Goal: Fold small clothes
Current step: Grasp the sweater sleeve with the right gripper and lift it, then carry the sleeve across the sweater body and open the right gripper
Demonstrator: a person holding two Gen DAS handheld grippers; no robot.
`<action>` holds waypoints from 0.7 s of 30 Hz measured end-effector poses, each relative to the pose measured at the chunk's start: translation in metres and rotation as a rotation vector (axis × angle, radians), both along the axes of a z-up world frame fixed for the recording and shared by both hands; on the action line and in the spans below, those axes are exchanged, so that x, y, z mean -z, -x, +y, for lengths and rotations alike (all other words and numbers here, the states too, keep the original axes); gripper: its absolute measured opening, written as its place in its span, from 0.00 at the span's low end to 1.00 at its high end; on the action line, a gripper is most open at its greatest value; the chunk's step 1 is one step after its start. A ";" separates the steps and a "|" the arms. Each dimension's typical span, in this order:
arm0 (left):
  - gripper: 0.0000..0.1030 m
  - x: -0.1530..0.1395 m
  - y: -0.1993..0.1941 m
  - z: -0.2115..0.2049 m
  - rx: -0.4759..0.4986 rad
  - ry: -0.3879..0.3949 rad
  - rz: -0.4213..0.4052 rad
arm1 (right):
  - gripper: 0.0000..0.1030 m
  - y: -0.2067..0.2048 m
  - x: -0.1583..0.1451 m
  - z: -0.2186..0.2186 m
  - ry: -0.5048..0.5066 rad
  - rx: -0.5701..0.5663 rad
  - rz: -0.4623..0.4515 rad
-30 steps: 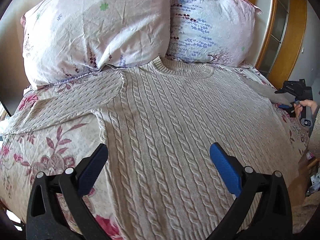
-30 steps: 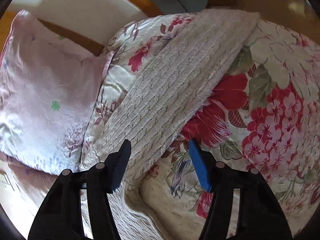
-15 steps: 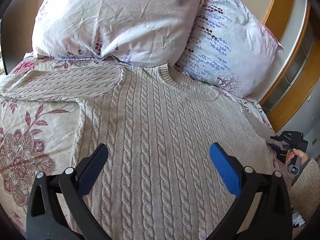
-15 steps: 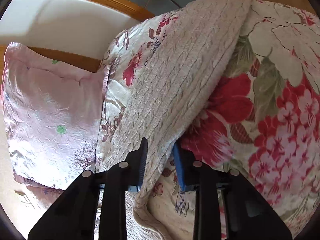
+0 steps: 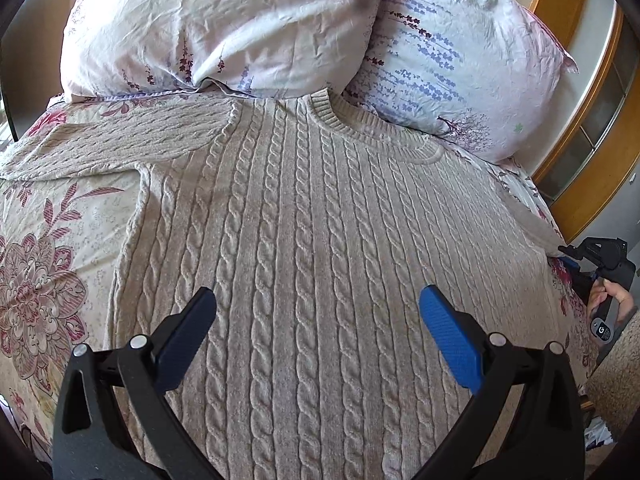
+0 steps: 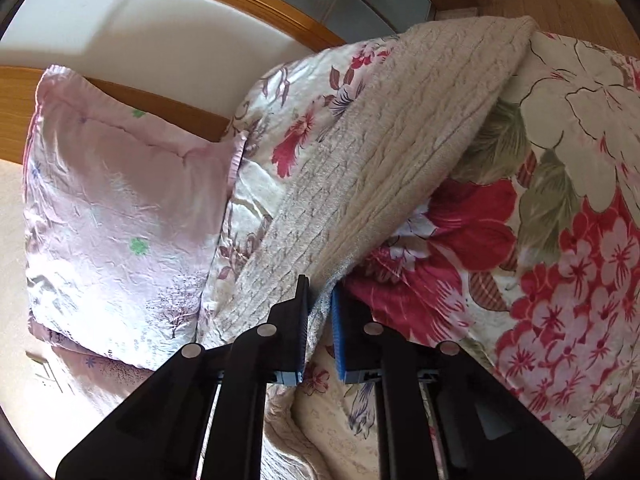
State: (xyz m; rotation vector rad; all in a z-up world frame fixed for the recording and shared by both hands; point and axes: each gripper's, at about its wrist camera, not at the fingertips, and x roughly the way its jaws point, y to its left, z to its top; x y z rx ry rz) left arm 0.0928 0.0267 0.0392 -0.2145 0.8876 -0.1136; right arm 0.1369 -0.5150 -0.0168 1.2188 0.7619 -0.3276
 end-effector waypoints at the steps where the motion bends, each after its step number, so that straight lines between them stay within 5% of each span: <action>1: 0.98 0.001 0.000 0.001 -0.001 -0.003 0.002 | 0.12 0.001 0.003 0.000 -0.009 0.007 0.004; 5: 0.98 0.001 0.000 0.006 -0.011 -0.004 0.003 | 0.11 -0.003 -0.007 0.007 0.052 -0.008 -0.021; 11: 0.98 0.002 -0.002 0.012 -0.026 -0.002 0.013 | 0.11 -0.026 -0.049 0.030 0.081 -0.092 -0.199; 17: 0.98 0.003 -0.003 0.014 -0.028 -0.008 0.013 | 0.11 -0.055 -0.072 0.092 0.055 -0.323 -0.362; 21: 0.98 0.003 -0.003 0.015 -0.029 -0.012 0.015 | 0.11 -0.068 -0.063 0.148 0.052 -0.524 -0.360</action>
